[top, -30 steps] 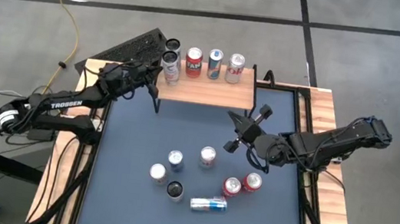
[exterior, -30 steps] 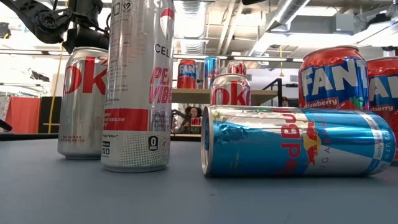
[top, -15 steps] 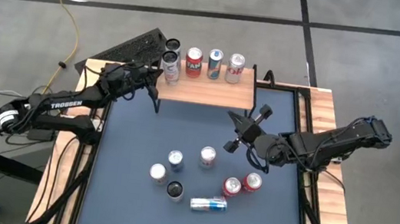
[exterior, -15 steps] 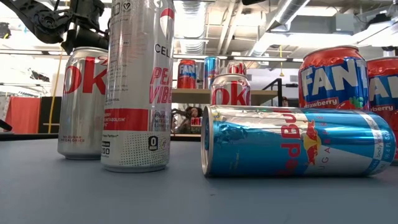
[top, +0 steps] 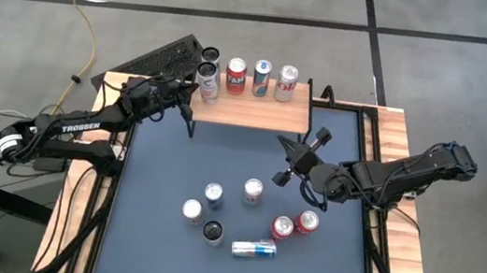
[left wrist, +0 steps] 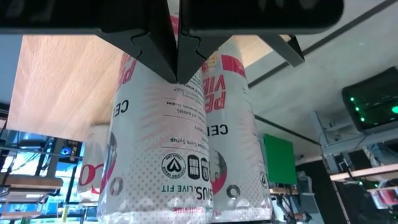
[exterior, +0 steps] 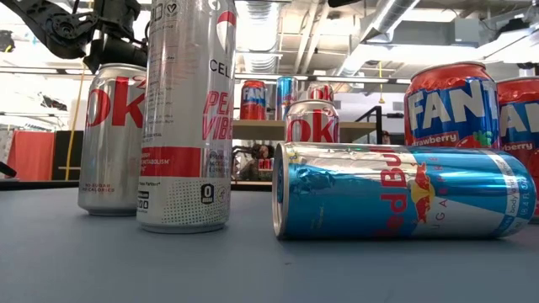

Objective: Place canned beverage on shelf
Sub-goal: Adjust the black soda can

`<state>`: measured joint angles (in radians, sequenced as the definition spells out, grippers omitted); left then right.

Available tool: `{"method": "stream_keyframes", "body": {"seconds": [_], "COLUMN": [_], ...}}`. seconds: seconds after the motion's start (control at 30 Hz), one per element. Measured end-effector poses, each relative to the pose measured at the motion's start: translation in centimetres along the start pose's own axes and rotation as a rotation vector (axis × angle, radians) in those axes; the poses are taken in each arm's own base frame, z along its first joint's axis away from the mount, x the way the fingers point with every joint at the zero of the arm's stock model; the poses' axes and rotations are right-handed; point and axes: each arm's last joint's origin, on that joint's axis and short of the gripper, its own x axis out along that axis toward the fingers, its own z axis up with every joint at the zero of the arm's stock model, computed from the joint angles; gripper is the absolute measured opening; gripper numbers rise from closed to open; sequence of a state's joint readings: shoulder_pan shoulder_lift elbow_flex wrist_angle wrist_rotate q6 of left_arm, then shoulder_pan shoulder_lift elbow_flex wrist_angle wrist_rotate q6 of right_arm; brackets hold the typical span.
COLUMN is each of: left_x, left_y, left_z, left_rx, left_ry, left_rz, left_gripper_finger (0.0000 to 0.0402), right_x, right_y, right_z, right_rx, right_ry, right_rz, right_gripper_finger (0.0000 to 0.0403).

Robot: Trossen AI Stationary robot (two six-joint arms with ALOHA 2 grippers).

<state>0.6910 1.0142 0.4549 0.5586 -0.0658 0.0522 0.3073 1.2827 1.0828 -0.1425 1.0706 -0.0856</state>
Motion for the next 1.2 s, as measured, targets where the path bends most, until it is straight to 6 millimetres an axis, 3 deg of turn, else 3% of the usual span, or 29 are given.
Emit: {"method": "stream_keyframes", "body": {"seconds": [0.7, 0.93, 1.1, 1.2], "left_x": [-0.3, -2.5, -5.4, -7.1], "left_y": [-0.1, -1.0, -2.4, -3.2], "left_z": [0.2, 1.9, 3.6, 4.6], "left_rx": [-0.027, -0.089, -0.112, -0.135], "left_ry": [-0.008, 0.056, 0.131, 0.101], "left_rz": [-0.054, -0.192, -0.458, -0.624], "left_gripper_finger": [0.0000, 0.0000, 0.0000, 0.0000], "right_x": [0.0, -0.2, -0.3, -0.3], "right_y": [0.0, 0.5, 0.8, 1.1], "right_z": [0.0, -0.3, -0.5, -0.9], "right_rx": [-0.002, -0.028, -0.045, -0.070], "right_ry": [0.002, 0.008, 0.012, 0.042], "right_rz": [-0.002, 0.137, 0.260, 0.330], "right_gripper_finger": [0.0000, 0.0000, 0.0008, 0.0041]}}
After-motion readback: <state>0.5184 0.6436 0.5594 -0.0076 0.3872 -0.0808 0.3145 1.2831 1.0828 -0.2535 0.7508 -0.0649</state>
